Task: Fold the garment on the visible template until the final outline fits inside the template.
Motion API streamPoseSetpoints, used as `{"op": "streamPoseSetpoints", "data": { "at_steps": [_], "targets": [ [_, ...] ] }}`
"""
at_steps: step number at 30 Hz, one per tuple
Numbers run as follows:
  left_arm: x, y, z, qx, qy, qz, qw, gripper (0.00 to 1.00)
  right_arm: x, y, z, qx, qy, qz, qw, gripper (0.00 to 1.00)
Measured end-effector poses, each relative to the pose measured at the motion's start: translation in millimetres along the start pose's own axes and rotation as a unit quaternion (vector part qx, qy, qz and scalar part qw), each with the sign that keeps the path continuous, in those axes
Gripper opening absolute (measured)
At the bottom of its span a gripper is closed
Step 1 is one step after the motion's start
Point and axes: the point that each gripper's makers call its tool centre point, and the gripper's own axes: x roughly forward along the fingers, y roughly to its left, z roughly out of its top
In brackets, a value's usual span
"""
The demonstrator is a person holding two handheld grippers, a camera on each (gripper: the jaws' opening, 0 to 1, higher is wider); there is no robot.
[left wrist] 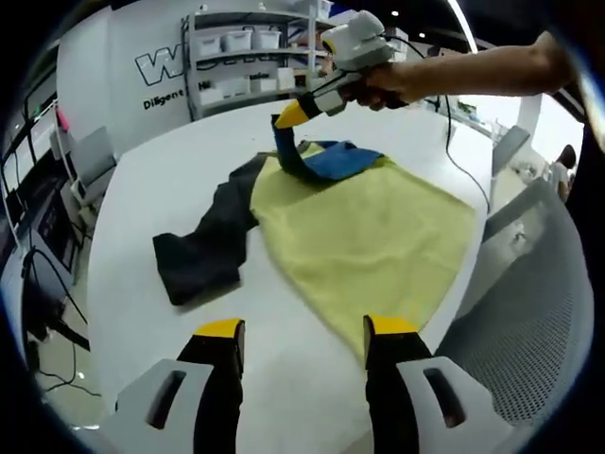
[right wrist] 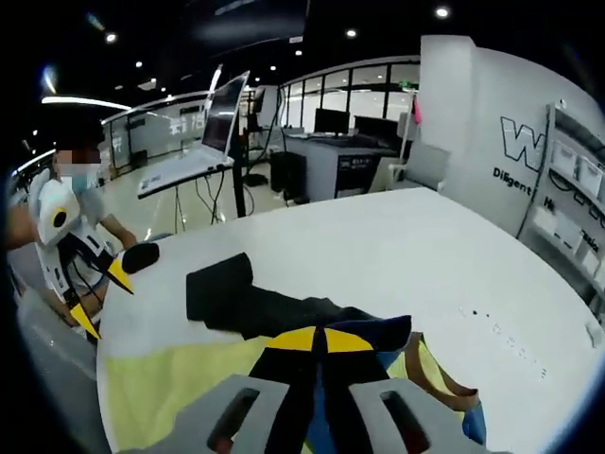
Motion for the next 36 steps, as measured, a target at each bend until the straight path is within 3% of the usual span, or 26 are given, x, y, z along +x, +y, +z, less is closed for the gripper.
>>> {"op": "streamPoseSetpoints", "data": {
  "at_steps": [8, 11, 14, 22, 36],
  "targets": [
    [2.9, 2.4, 0.3, 0.000, 0.003, 0.003, 1.0000, 0.50, 24.4, 5.6, -9.4, 0.041, 0.014, -0.004, 0.9991, 0.00],
    [2.9, 2.0, 1.4, -0.001, 0.003, 0.004, 1.0000, 0.50, 26.5, 10.8, -8.5, 0.066, 0.007, 0.002, 0.9978, 0.00],
    [3.8, 2.3, 0.9, -0.001, 0.003, 0.004, 1.0000, 0.50, 25.0, 17.0, -9.2, 0.063, 0.003, 0.008, 0.9980, 0.01],
    [4.4, 4.5, 1.8, 0.001, 0.004, 0.010, 0.9999, 0.49, 4.2, 22.8, -18.9, 0.067, -0.009, 0.006, 0.9977, 0.10],
    [18.7, 19.2, 20.1, 0.008, -0.015, 0.035, 0.9992, 0.48, -41.9, 17.1, -29.8, 0.038, -0.022, -0.023, 0.9988, 0.37]
  ]
}}
